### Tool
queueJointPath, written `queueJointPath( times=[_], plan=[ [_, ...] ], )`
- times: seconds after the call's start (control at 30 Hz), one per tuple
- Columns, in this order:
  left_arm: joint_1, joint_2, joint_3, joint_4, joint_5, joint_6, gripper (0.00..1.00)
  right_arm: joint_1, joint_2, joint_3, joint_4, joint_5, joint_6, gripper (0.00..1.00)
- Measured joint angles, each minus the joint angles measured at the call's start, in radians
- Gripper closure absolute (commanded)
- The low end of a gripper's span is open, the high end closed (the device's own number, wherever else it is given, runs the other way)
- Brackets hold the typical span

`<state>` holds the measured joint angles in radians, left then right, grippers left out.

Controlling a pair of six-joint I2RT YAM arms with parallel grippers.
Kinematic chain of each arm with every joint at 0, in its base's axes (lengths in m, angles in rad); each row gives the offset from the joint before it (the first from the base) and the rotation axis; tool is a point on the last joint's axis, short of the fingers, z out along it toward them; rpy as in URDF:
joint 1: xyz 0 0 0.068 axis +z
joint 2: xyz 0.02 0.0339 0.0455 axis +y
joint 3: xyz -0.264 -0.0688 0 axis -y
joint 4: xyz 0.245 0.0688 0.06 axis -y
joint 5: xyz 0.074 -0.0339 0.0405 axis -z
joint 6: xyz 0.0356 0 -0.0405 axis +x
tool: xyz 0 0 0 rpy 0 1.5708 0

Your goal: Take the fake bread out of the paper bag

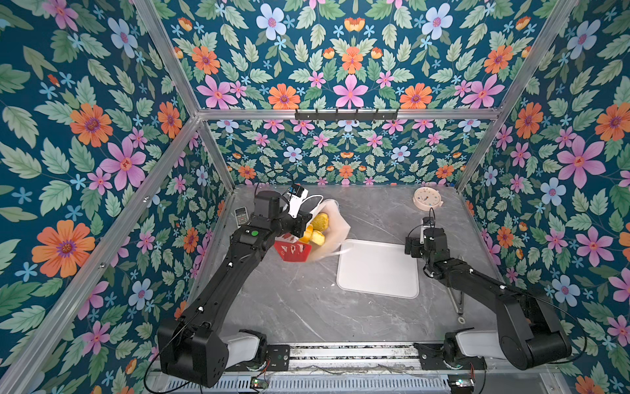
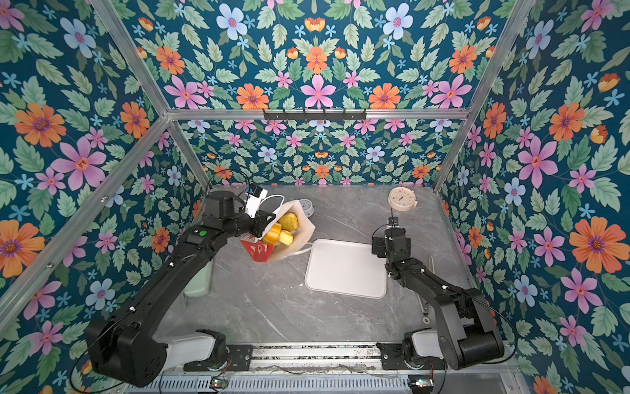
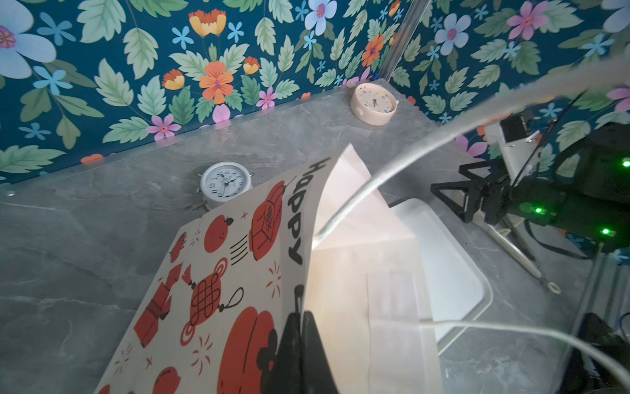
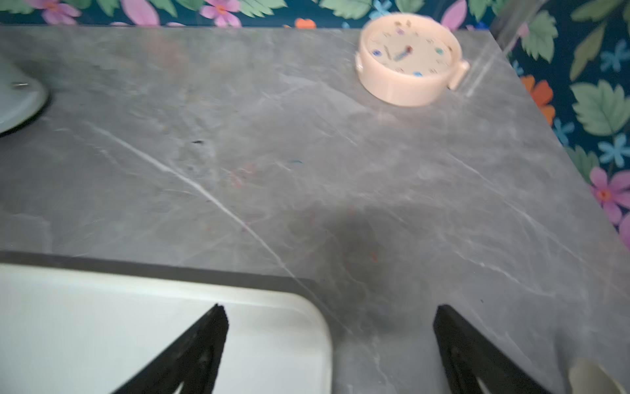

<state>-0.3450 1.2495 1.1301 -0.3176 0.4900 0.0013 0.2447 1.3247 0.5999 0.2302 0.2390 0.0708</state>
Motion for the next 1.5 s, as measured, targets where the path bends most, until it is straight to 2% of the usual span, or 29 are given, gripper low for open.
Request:
queueJointPath(
  times=[0.13,0.3,0.43,0.67,0.9,1.03,1.3,1.37,1.43,1.5],
  plan=[
    [-0.058,-0.027,-0.049,0.032,-0.023,-0.051,1.0,0.022,-0.051,0.048,-0.061,0.0,-0.011,0.04],
    [-0.101,-0.053,-0.139,0.131,-0.067,-0.11,1.0,0.024,-0.085,0.105,-0.189,0.007,0.06,0.04],
    [-0.114,-0.053,-0.222,0.217,-0.106,-0.163,1.0,0.022,-0.084,0.133,-0.316,0.07,0.115,0.04],
    [-0.127,-0.003,-0.301,0.355,-0.149,-0.232,1.0,-0.117,-0.112,0.155,-0.595,0.077,0.272,0.05],
    [-0.129,0.023,-0.306,0.439,-0.129,-0.259,1.0,-0.218,-0.138,0.154,-0.792,0.022,0.352,0.05],
    [-0.129,0.025,-0.303,0.466,-0.105,-0.264,1.0,-0.239,-0.122,0.167,-0.871,-0.018,0.367,0.05],
    [-0.13,0.027,-0.335,0.535,-0.047,-0.283,1.0,-0.256,0.015,0.209,-0.929,-0.063,0.351,0.07],
    [-0.13,0.027,-0.345,0.549,-0.039,-0.283,1.0,-0.277,0.067,0.233,-0.928,-0.075,0.345,0.09],
    [-0.13,0.026,-0.353,0.56,-0.031,-0.286,1.0,-0.298,0.109,0.252,-0.929,-0.085,0.344,0.15],
    [-0.13,0.021,-0.363,0.572,-0.028,-0.286,1.0,-0.317,0.147,0.27,-0.929,-0.101,0.338,0.31]
  ],
)
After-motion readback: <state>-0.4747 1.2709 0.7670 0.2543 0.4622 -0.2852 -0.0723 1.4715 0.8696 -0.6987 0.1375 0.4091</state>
